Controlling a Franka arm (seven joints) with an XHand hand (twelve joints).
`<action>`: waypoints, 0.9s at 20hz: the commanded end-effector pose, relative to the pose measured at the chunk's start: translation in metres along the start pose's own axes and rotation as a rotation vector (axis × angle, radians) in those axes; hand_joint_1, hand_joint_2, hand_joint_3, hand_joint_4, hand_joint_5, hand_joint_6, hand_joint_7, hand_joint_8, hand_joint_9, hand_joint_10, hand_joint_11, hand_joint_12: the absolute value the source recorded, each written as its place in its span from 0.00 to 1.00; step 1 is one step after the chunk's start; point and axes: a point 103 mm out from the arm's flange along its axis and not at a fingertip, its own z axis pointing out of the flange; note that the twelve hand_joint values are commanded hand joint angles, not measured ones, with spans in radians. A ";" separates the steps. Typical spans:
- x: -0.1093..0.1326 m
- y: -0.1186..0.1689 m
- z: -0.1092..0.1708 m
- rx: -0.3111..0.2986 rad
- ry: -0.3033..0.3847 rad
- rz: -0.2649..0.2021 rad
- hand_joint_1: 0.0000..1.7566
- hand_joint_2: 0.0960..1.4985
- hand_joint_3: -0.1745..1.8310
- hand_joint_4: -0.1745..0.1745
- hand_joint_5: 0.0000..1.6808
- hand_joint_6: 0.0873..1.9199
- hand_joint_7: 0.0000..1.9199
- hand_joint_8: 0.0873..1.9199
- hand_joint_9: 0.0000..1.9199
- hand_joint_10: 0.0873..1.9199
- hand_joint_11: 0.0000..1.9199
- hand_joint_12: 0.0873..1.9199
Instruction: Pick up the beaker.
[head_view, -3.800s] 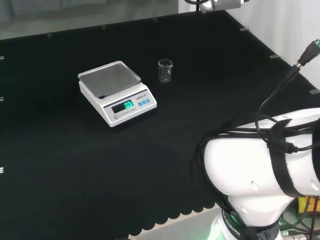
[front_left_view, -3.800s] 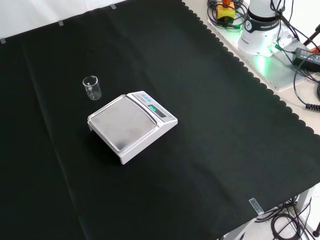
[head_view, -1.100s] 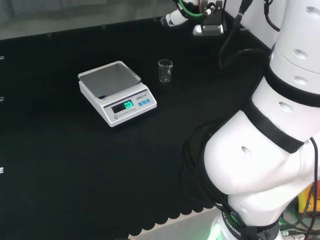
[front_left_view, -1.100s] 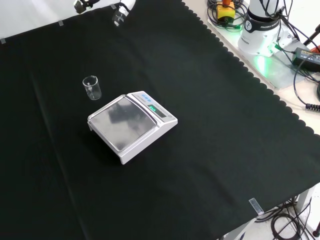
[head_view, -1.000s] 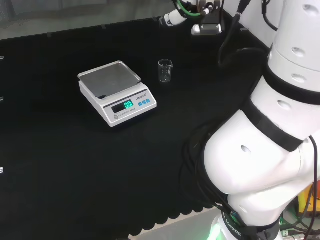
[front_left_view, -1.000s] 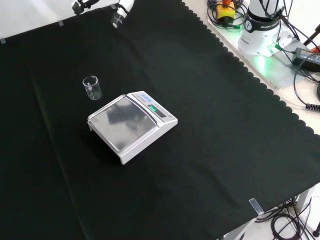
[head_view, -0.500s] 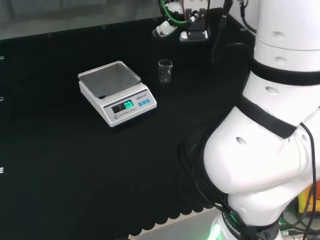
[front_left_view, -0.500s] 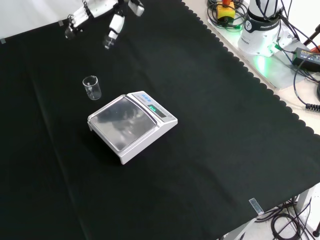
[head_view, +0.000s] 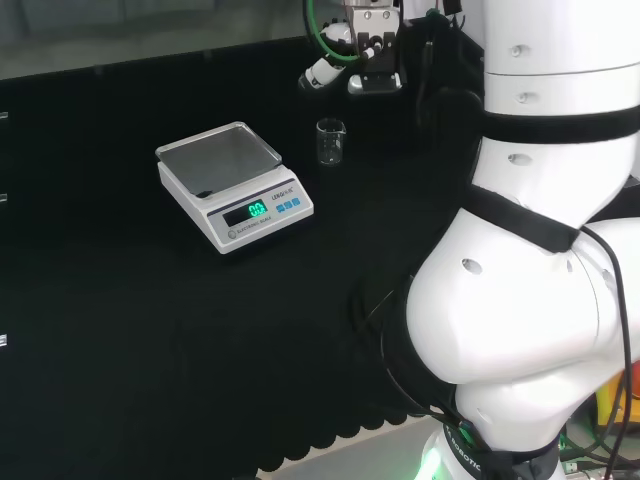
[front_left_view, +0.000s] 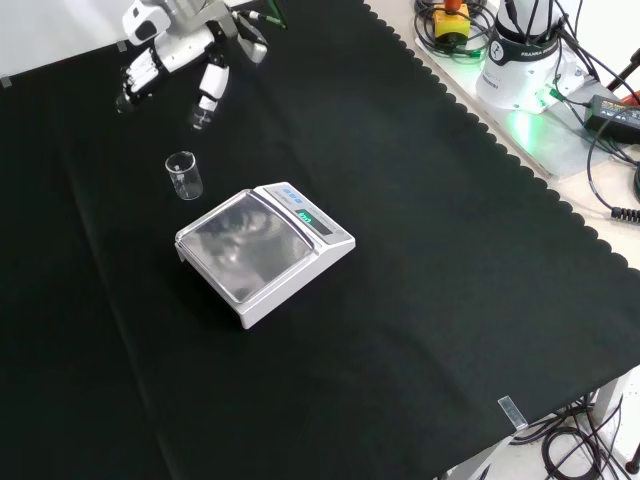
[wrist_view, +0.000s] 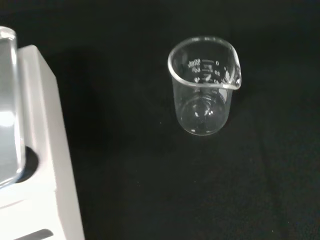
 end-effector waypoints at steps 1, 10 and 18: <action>-0.011 0.024 0.029 0.076 0.047 0.006 0.32 0.67 0.00 0.21 0.10 0.00 0.00 0.25 0.00 0.37 0.08 0.78; -0.010 0.028 0.057 0.142 0.053 0.004 0.31 0.67 0.00 0.21 0.09 0.00 0.00 0.24 0.00 0.36 0.08 0.78; -0.003 0.032 0.080 0.197 0.057 -0.012 0.31 0.67 0.00 0.21 0.09 0.00 0.00 0.23 0.00 0.36 0.08 0.78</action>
